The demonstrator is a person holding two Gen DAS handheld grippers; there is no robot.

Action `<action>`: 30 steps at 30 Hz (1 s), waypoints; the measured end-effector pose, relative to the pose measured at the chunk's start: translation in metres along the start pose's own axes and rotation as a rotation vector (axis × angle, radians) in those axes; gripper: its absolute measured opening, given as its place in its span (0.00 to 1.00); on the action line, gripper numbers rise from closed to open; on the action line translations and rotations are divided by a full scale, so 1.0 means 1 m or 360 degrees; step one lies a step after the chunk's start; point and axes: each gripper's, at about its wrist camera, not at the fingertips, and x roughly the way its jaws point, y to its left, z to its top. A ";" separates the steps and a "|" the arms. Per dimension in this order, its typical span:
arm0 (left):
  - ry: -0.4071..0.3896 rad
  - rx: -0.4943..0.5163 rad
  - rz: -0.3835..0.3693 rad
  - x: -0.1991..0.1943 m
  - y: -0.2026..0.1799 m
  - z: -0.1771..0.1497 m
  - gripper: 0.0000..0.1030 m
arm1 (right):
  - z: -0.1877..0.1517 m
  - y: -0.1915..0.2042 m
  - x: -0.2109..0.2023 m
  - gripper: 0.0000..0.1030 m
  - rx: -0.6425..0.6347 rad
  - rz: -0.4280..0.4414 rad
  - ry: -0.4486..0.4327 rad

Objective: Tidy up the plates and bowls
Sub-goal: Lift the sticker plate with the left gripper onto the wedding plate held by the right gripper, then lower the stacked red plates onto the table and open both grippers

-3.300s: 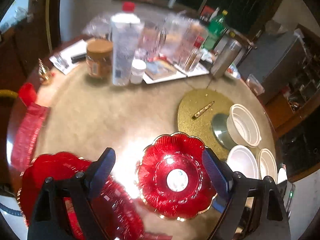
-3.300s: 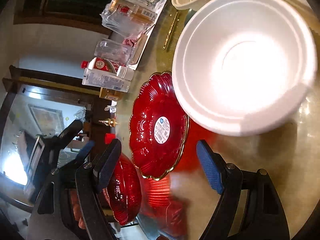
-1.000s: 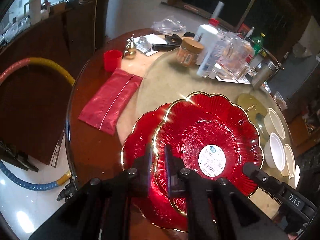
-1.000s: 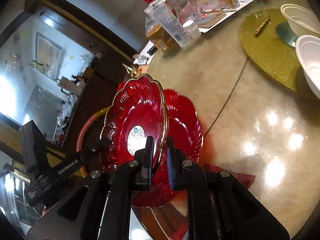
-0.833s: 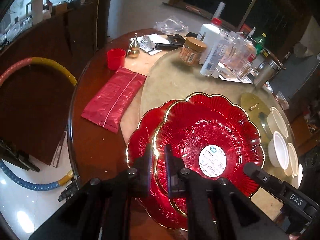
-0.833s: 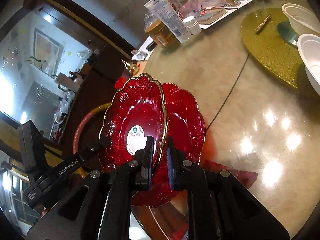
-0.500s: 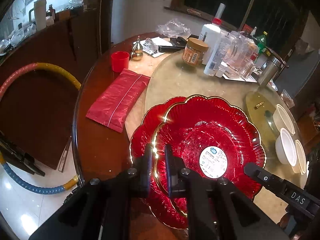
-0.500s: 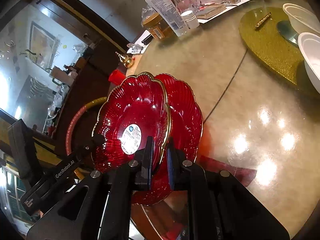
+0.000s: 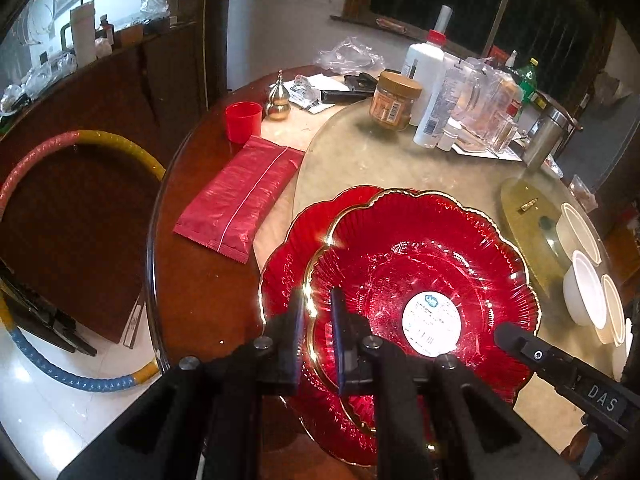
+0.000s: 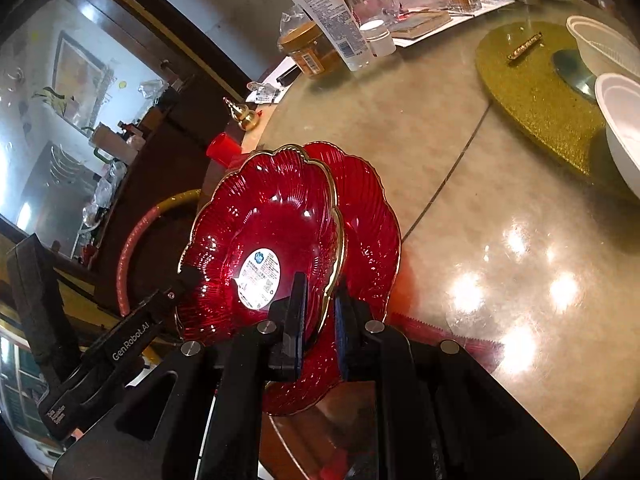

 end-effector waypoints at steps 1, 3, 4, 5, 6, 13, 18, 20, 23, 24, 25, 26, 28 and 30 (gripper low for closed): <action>0.0000 0.0003 0.0005 0.001 -0.001 0.000 0.11 | 0.000 0.001 0.000 0.12 -0.0013 -0.0010 -0.0004; 0.0000 0.0003 0.0013 0.002 -0.001 -0.001 0.11 | 0.000 0.003 0.000 0.12 -0.0034 -0.0030 -0.0012; 0.0001 0.0005 0.0017 0.003 -0.002 -0.001 0.11 | 0.000 0.003 0.001 0.12 -0.0041 -0.0037 -0.0015; 0.0002 0.0009 0.0021 0.004 -0.002 -0.002 0.12 | -0.001 0.003 0.001 0.12 -0.0048 -0.0045 -0.0018; 0.0003 0.0010 0.0024 0.004 -0.003 -0.002 0.12 | 0.000 0.003 0.002 0.12 -0.0050 -0.0050 -0.0017; -0.0007 0.0024 0.0059 0.006 -0.005 -0.003 0.12 | 0.001 0.003 0.005 0.12 -0.0068 -0.0065 -0.0008; -0.0014 0.0051 0.0094 0.007 -0.009 -0.005 0.13 | 0.000 0.005 0.006 0.12 -0.0082 -0.0083 -0.0009; -0.0019 0.0062 0.0105 0.007 -0.011 -0.006 0.13 | 0.000 0.006 0.007 0.12 -0.0092 -0.0108 -0.0005; -0.0029 0.0080 0.0124 0.007 -0.014 -0.006 0.14 | 0.000 0.008 0.007 0.13 -0.0111 -0.0141 -0.0009; -0.0029 0.0084 0.0128 0.007 -0.015 -0.006 0.14 | 0.000 0.009 0.007 0.13 -0.0112 -0.0148 -0.0013; -0.0028 0.0086 0.0132 0.007 -0.015 -0.007 0.14 | 0.000 0.009 0.007 0.13 -0.0114 -0.0152 -0.0013; -0.0027 0.0086 0.0137 0.008 -0.015 -0.007 0.14 | 0.000 0.009 0.007 0.13 -0.0118 -0.0159 -0.0012; -0.0027 0.0091 0.0143 0.008 -0.015 -0.008 0.14 | 0.000 0.009 0.008 0.13 -0.0129 -0.0165 -0.0009; -0.0030 0.0091 0.0147 0.008 -0.015 -0.007 0.14 | 0.000 0.010 0.009 0.13 -0.0141 -0.0172 -0.0008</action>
